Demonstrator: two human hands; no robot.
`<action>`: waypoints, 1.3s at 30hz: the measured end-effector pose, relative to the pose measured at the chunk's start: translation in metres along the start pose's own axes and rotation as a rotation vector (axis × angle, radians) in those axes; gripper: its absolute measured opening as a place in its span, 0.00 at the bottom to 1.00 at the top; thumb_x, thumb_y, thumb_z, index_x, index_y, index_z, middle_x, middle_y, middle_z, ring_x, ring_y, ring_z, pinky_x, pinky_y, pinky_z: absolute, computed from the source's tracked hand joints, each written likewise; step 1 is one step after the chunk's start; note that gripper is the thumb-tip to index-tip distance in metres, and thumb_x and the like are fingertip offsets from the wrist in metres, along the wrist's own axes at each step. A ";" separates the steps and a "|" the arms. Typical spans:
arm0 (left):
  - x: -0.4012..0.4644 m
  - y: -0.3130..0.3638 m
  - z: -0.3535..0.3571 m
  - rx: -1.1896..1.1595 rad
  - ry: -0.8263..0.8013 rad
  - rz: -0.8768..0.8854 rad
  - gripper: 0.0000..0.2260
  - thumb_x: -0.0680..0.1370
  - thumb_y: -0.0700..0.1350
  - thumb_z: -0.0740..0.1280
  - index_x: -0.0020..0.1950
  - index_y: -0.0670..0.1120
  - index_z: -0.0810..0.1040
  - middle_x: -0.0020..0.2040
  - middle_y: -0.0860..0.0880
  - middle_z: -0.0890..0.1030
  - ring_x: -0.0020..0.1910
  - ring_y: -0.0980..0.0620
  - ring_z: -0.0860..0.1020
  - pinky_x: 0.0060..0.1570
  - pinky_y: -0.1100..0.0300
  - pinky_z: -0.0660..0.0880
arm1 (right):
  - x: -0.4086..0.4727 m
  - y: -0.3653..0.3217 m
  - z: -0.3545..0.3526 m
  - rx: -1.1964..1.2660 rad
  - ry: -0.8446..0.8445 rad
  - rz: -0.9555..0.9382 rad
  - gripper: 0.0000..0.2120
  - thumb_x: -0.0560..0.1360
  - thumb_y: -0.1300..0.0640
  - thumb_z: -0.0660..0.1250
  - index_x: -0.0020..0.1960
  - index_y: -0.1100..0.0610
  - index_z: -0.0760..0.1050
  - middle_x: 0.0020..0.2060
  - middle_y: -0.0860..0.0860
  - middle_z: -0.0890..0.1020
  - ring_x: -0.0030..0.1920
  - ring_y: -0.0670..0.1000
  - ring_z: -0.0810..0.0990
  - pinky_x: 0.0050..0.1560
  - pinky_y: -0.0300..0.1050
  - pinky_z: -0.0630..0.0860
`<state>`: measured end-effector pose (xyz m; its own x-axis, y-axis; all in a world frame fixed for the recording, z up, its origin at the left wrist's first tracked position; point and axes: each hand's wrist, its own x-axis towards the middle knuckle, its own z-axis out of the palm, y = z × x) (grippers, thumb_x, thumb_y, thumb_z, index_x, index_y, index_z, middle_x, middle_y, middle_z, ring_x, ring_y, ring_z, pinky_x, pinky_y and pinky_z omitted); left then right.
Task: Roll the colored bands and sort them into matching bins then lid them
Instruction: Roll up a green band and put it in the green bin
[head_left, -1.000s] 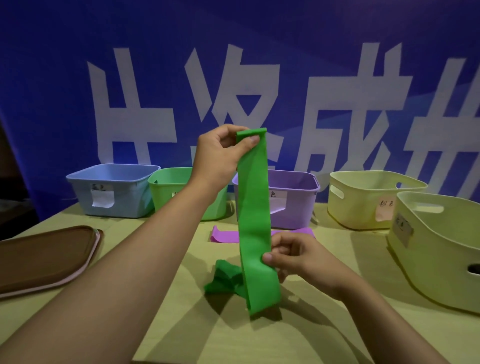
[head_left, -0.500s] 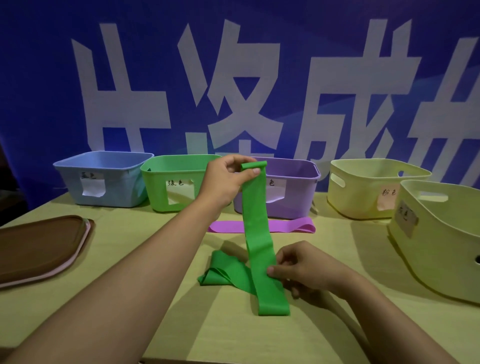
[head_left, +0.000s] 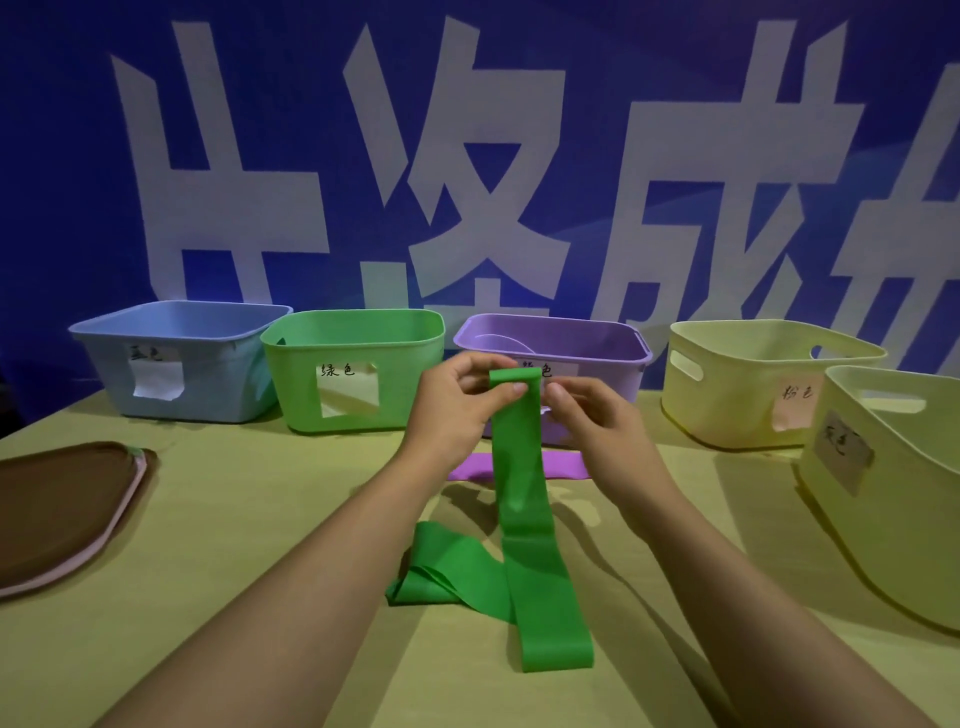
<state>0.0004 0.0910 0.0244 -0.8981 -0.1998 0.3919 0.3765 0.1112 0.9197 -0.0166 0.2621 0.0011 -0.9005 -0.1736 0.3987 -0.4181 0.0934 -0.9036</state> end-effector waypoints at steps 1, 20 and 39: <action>-0.001 -0.005 0.000 0.009 0.001 -0.005 0.11 0.74 0.34 0.76 0.50 0.48 0.83 0.47 0.51 0.87 0.47 0.56 0.86 0.45 0.65 0.81 | 0.003 0.001 0.005 0.014 0.001 -0.022 0.14 0.80 0.47 0.68 0.61 0.52 0.81 0.54 0.46 0.86 0.54 0.42 0.84 0.51 0.38 0.80; -0.006 -0.046 -0.007 0.105 -0.075 0.001 0.06 0.76 0.49 0.75 0.52 0.53 0.86 0.49 0.54 0.88 0.52 0.55 0.86 0.60 0.46 0.81 | 0.009 0.031 0.023 0.060 0.012 -0.036 0.07 0.80 0.53 0.68 0.48 0.55 0.82 0.36 0.44 0.85 0.38 0.40 0.83 0.38 0.32 0.77; -0.008 -0.046 -0.007 0.055 -0.080 0.006 0.05 0.77 0.43 0.74 0.53 0.48 0.86 0.48 0.51 0.88 0.50 0.53 0.86 0.57 0.50 0.83 | 0.009 0.032 0.018 -0.023 0.030 -0.113 0.05 0.79 0.54 0.70 0.52 0.52 0.83 0.42 0.46 0.86 0.44 0.45 0.84 0.41 0.37 0.79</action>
<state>-0.0082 0.0810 -0.0208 -0.9120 -0.1213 0.3919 0.3706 0.1660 0.9139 -0.0355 0.2458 -0.0271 -0.8506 -0.1545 0.5026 -0.5194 0.0975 -0.8490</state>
